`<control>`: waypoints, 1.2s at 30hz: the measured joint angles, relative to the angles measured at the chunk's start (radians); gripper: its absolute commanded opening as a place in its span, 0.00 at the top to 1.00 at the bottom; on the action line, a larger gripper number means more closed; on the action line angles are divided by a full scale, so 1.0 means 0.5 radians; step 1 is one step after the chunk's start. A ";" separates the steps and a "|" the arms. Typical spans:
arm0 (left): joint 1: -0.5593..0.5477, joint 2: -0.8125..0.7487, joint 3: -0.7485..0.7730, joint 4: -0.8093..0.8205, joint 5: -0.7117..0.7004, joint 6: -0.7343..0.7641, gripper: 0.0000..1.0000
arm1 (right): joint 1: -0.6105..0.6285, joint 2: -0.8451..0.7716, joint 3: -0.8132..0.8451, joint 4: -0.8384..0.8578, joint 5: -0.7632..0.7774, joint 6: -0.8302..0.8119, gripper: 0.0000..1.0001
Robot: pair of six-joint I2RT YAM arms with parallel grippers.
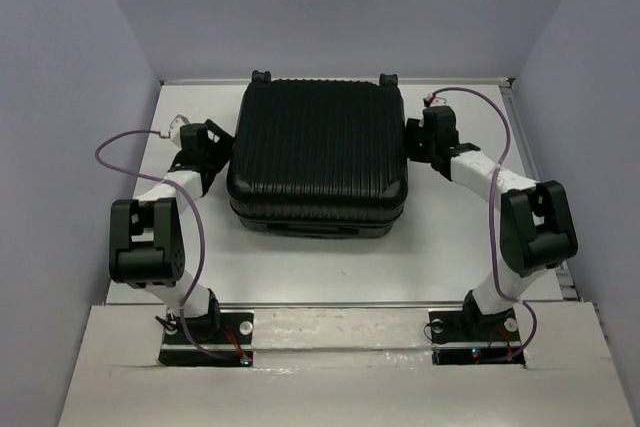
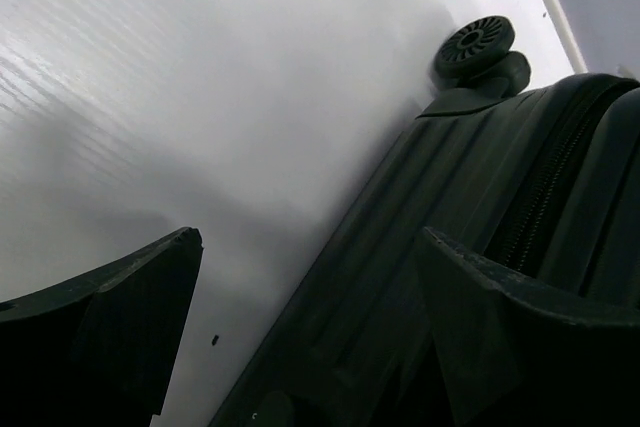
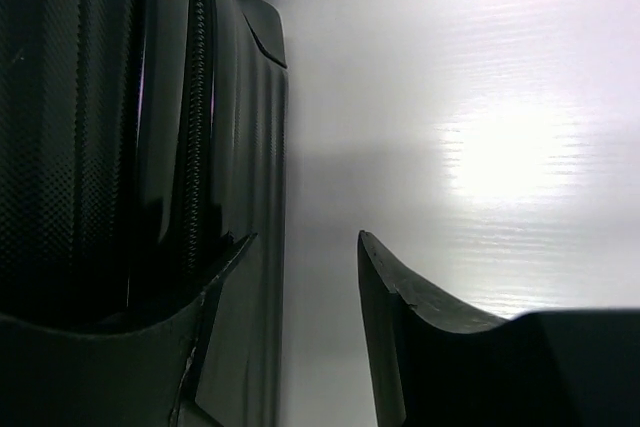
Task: Pack the luggage
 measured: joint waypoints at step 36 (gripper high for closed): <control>-0.502 -2.152 -0.145 -1.022 0.991 0.434 0.21 | 0.152 -1.527 -1.801 1.186 -1.331 0.132 0.44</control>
